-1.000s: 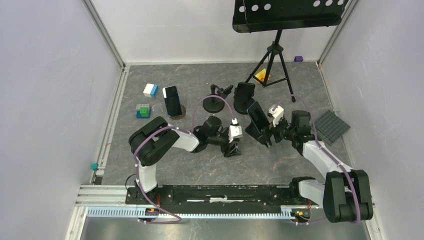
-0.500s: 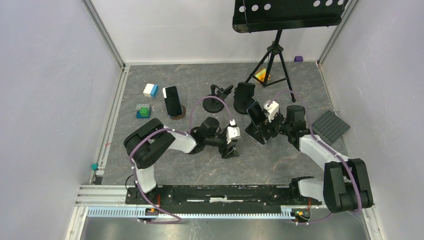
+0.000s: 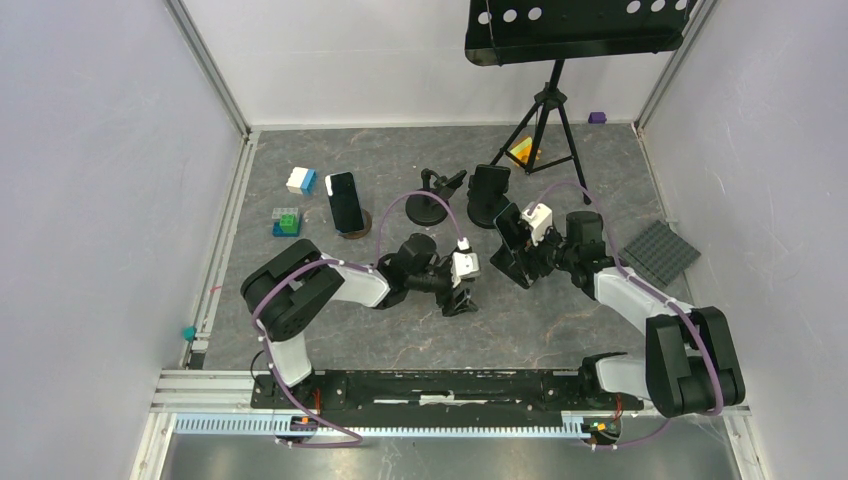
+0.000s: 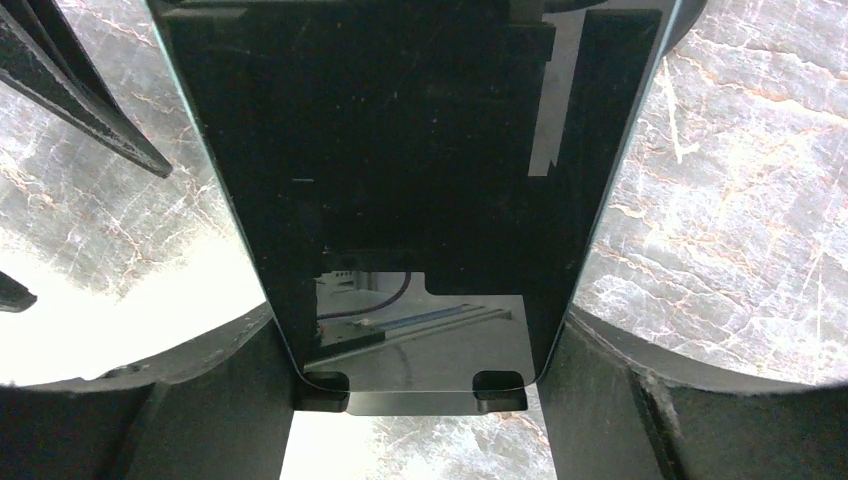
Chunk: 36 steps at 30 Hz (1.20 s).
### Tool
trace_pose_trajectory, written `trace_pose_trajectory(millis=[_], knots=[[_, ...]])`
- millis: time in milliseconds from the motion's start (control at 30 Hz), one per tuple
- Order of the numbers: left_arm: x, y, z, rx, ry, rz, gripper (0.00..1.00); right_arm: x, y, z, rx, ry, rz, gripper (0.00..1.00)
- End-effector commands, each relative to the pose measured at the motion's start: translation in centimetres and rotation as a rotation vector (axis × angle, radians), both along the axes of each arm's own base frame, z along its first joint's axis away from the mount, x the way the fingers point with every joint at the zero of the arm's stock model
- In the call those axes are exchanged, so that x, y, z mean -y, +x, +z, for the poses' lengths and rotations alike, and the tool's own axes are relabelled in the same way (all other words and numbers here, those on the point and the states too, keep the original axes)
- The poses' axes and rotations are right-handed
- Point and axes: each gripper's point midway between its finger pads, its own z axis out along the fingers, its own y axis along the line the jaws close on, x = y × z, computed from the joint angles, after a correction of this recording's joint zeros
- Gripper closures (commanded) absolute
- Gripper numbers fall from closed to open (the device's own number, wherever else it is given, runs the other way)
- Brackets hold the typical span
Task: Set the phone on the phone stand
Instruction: Move the phone stand with the phone to the center of the board.
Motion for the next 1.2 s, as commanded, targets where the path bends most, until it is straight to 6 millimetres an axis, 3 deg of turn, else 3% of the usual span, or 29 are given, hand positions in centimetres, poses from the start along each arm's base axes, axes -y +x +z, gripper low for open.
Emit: trace_pose_trajectory(millis=[0, 500, 1167], knots=[[0.1, 0.4, 1.9, 0.073, -0.044, -0.002, 0.21, -0.4, 1.3, 1.1, 0.038, 0.007, -0.020, 0.21], [-0.1, 0.4, 2.0, 0.067, -0.046, 0.011, 0.20, 1.1, 2.0, 1.4, 0.043, -0.032, -0.133, 0.46], [-0.3, 0.2, 2.3, 0.066, -0.050, 0.016, 0.19, 6.5, 3.7, 2.2, 0.102, -0.078, -0.428, 0.64]])
